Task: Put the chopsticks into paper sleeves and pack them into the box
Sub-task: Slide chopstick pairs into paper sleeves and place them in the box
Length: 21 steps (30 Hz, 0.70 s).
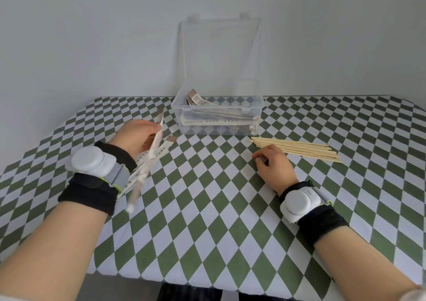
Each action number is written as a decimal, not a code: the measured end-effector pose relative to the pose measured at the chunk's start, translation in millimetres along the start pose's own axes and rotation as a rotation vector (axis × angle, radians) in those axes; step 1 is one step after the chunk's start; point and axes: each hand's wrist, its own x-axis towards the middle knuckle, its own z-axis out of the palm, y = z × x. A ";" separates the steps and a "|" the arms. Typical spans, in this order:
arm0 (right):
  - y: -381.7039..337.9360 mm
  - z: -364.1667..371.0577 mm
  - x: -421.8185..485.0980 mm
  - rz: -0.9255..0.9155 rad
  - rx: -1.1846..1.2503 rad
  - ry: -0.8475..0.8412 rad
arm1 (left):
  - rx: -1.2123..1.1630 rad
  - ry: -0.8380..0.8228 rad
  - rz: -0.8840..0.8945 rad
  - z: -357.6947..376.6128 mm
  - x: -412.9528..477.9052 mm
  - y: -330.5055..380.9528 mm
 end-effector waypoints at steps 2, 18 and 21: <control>-0.5 -0.3 -0.7 -0.009 0.004 0.001 | -0.176 -0.078 0.000 19.2 -5.2 1.4; -8.7 -4.0 -7.2 -0.187 0.069 -0.176 | -1.161 -0.187 -0.080 125.4 -3.2 -45.5; -9.7 -3.6 -6.2 -0.151 0.070 -0.188 | -1.181 -0.180 -0.028 125.6 -0.6 -46.2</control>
